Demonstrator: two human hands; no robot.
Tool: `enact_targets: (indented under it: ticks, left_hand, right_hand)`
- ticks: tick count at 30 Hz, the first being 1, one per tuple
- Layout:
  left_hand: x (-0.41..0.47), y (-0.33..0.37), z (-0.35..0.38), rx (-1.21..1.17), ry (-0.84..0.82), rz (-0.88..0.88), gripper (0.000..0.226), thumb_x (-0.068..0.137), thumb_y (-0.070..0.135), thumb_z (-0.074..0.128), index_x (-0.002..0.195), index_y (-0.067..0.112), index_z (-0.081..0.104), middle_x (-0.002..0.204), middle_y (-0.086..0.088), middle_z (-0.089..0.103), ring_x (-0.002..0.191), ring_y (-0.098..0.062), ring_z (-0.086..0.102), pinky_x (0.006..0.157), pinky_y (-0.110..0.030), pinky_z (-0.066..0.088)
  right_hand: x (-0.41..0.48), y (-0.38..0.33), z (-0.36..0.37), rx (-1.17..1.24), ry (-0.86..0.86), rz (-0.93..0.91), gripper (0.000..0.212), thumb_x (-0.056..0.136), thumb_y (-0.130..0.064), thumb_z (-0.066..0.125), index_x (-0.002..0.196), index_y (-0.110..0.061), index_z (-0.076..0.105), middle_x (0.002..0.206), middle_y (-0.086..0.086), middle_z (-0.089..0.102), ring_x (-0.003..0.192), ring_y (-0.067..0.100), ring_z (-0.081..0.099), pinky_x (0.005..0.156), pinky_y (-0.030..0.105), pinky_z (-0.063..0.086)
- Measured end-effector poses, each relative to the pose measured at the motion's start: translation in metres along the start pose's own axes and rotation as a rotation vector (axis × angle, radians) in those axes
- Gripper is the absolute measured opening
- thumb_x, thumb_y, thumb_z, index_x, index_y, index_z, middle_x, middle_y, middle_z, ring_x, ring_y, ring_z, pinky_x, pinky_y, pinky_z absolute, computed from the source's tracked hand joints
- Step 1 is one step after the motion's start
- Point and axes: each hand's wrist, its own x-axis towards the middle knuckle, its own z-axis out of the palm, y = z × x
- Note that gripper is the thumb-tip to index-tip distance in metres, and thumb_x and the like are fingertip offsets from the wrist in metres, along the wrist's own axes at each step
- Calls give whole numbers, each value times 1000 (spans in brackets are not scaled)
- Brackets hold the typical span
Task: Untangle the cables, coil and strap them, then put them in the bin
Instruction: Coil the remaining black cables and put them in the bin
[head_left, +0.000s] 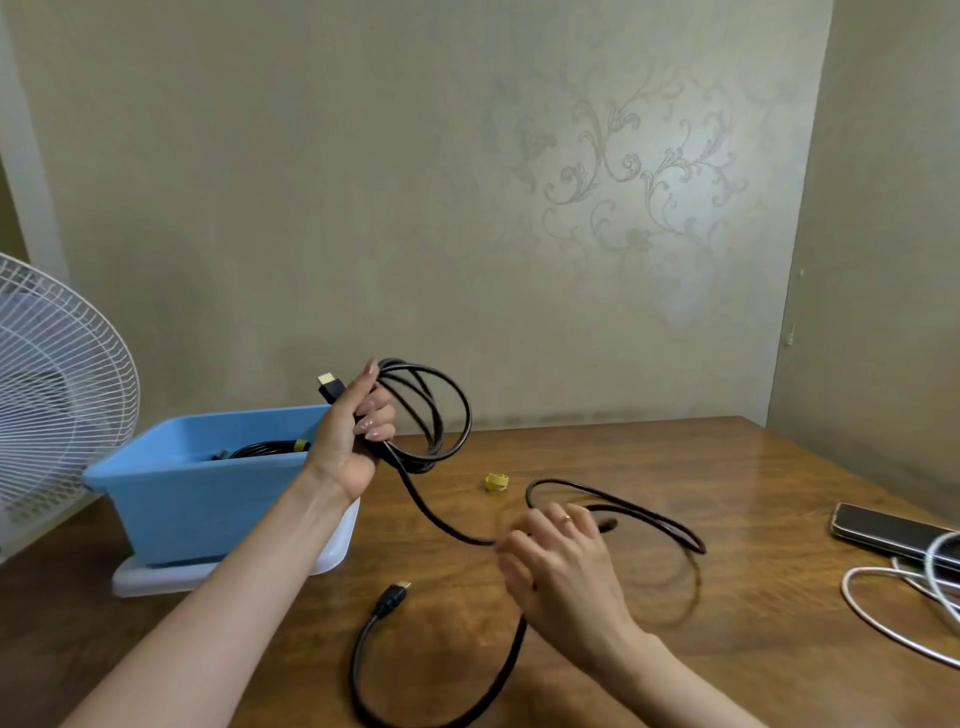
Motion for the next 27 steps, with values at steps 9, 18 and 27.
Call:
enact_targets:
  ticks: [9, 18, 27]
  left_hand:
    - [-4, 11, 9, -12, -89, 91, 39, 94, 21, 42, 56, 19, 34, 37, 11, 23, 28, -2, 19, 28, -15, 16]
    - [-12, 12, 13, -101, -309, -14, 34, 84, 25, 49, 53, 18, 37, 35, 10, 26, 31, -7, 9, 26, -13, 19]
    - [-21, -1, -11, 29, -438, -343, 40, 67, 21, 82, 55, 14, 45, 36, 9, 28, 26, -1, 21, 24, -13, 22]
  right_hand:
    - [16, 26, -7, 709, -277, 595, 29, 89, -41, 61, 84, -17, 76, 75, -3, 73, 71, 9, 67, 70, 30, 55]
    - [73, 7, 16, 2414, 24, 1438, 30, 97, -3, 45, 125, 8, 42, 113, 34, 56, 103, 40, 58, 93, 43, 45]
    - [97, 25, -25, 1413, -9, 945, 30, 103, -24, 40, 120, -8, 60, 82, 4, 66, 59, 12, 57, 53, 25, 48]
